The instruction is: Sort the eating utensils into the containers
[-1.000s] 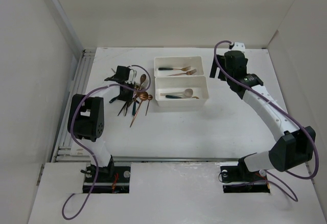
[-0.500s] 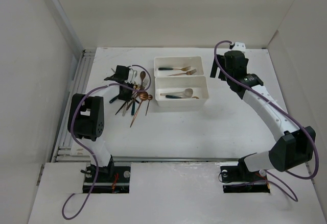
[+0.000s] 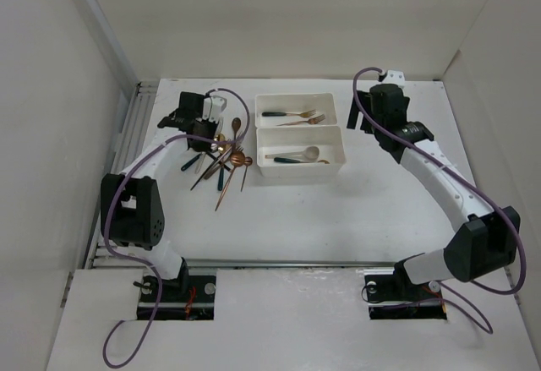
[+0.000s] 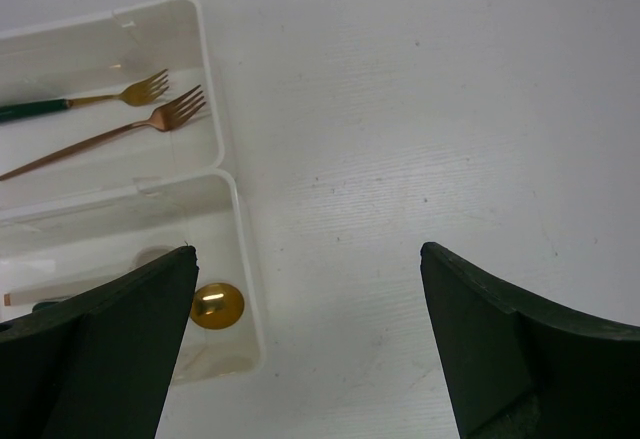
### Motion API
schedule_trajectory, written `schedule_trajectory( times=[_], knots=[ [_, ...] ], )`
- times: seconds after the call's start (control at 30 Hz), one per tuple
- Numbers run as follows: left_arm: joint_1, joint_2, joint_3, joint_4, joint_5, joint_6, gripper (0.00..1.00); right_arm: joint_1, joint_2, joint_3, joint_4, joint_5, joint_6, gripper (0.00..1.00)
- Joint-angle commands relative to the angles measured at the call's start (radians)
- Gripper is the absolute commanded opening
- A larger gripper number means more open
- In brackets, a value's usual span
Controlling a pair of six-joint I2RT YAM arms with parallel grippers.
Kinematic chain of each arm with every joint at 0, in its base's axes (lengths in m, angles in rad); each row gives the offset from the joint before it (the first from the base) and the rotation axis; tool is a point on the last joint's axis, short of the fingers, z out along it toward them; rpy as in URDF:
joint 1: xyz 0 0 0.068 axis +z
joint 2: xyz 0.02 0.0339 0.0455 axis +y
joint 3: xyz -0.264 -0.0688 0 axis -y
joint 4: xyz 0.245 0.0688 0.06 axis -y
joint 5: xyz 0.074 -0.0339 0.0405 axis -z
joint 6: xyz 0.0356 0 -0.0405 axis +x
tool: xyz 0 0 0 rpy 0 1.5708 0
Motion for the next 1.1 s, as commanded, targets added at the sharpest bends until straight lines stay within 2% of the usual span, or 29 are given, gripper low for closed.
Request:
schedule_trajectory(
  times=[0.0,0.1,0.2,0.33,0.53,0.6,0.83,0.87,1.0,1.07],
  knots=[
    [0.003,-0.032,0.026,-0.007,0.042,0.092,0.00,0.010,0.009,0.039,0.041,0.002,0.004,0.97],
    [-0.023,-0.032,0.075,0.062,0.026,0.161,0.00,0.010,0.018,0.039,0.059,0.002,-0.006,0.97],
    [-0.089,-0.006,0.150,0.148,-0.020,0.304,0.00,0.010,0.028,0.048,0.083,0.002,-0.025,0.97],
    [-0.163,0.095,0.303,0.316,-0.030,0.448,0.00,-0.011,0.037,0.057,0.119,-0.008,-0.034,0.97],
    [-0.292,0.249,0.373,0.542,-0.010,0.637,0.00,-0.064,0.067,0.080,0.146,-0.018,-0.054,0.97],
    [-0.327,0.298,0.385,0.605,0.022,0.637,0.00,-0.085,0.077,0.080,0.137,-0.018,-0.063,0.97],
    [-0.378,0.396,0.430,0.656,0.107,0.606,0.00,-0.114,0.087,0.111,0.119,-0.018,-0.072,0.97],
    [-0.378,0.407,0.418,0.665,0.116,0.606,0.05,-0.125,0.087,0.111,0.110,-0.018,-0.082,0.97],
    [-0.378,0.407,0.418,0.668,0.084,0.531,0.71,-0.134,0.087,0.111,0.100,-0.018,-0.091,0.97],
    [-0.378,0.398,0.471,0.624,0.029,0.478,0.77,-0.134,0.087,0.111,0.100,-0.018,-0.091,0.97]
  ],
)
